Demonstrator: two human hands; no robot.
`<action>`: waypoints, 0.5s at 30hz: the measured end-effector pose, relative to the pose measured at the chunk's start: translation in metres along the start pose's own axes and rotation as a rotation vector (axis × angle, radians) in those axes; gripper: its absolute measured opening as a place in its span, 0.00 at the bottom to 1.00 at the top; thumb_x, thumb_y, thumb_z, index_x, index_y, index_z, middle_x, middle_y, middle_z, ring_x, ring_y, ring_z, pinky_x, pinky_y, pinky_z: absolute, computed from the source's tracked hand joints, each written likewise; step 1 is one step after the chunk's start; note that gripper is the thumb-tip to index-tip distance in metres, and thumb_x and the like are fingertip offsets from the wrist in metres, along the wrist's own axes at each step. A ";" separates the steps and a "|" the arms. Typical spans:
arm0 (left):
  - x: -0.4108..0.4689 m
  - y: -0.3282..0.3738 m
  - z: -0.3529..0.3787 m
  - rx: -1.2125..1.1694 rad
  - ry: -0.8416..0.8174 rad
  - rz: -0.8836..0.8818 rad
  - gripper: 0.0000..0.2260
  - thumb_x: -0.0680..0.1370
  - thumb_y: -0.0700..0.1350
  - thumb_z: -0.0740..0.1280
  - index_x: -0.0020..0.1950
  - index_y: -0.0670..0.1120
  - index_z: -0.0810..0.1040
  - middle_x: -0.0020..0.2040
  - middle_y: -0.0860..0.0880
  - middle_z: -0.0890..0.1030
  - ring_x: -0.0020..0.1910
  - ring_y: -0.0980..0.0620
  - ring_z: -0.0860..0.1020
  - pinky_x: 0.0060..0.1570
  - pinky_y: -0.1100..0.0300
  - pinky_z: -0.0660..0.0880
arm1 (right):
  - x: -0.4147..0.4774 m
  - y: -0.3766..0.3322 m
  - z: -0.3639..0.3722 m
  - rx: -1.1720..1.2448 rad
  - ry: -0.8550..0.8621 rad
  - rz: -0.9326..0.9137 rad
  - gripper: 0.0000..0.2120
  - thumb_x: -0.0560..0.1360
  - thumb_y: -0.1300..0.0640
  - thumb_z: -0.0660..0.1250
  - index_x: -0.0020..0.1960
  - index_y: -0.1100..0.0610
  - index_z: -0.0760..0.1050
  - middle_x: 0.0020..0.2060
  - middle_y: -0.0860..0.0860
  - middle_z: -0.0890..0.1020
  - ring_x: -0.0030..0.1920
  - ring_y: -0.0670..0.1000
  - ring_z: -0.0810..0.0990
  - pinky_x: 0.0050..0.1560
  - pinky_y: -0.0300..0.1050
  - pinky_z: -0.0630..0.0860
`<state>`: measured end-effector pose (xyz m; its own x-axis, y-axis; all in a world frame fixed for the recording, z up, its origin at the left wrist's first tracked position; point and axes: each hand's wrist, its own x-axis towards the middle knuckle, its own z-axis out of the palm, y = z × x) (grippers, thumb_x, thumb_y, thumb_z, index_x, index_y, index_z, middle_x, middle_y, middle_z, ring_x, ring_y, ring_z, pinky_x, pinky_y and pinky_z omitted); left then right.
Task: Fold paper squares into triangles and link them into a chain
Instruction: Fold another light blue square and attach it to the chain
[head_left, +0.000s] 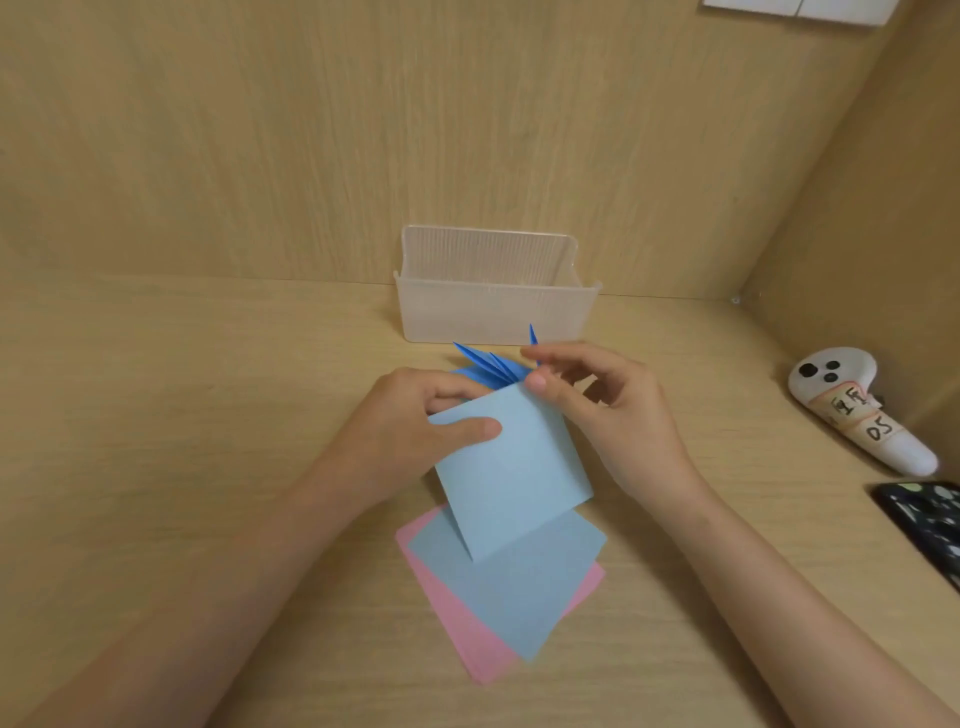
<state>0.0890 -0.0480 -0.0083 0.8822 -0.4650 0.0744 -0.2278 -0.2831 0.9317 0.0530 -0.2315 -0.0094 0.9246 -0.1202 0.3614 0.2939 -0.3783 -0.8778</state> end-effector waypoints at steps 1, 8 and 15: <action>0.001 0.000 -0.002 -0.037 0.031 -0.008 0.05 0.72 0.38 0.72 0.46 0.46 0.84 0.40 0.50 0.86 0.38 0.58 0.82 0.41 0.65 0.75 | 0.000 -0.001 -0.001 -0.006 0.012 -0.041 0.08 0.73 0.58 0.70 0.52 0.51 0.81 0.44 0.48 0.82 0.40 0.41 0.75 0.38 0.31 0.67; 0.003 -0.001 -0.016 -0.298 0.215 -0.097 0.05 0.75 0.41 0.69 0.48 0.46 0.83 0.37 0.45 0.84 0.29 0.52 0.77 0.28 0.64 0.73 | -0.005 -0.007 -0.010 -0.227 -0.328 -0.237 0.30 0.64 0.44 0.75 0.64 0.41 0.73 0.72 0.42 0.62 0.72 0.47 0.59 0.70 0.37 0.56; 0.002 0.001 -0.015 -0.267 0.153 -0.148 0.05 0.76 0.42 0.68 0.50 0.47 0.82 0.37 0.49 0.85 0.35 0.47 0.80 0.27 0.65 0.73 | -0.003 0.002 -0.002 -0.268 -0.268 -0.284 0.13 0.66 0.48 0.76 0.51 0.45 0.83 0.72 0.43 0.64 0.72 0.48 0.57 0.70 0.42 0.58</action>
<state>0.0972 -0.0366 -0.0021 0.9538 -0.2984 -0.0354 0.0060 -0.0989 0.9951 0.0498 -0.2341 -0.0117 0.8572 0.2503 0.4501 0.5036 -0.5901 -0.6310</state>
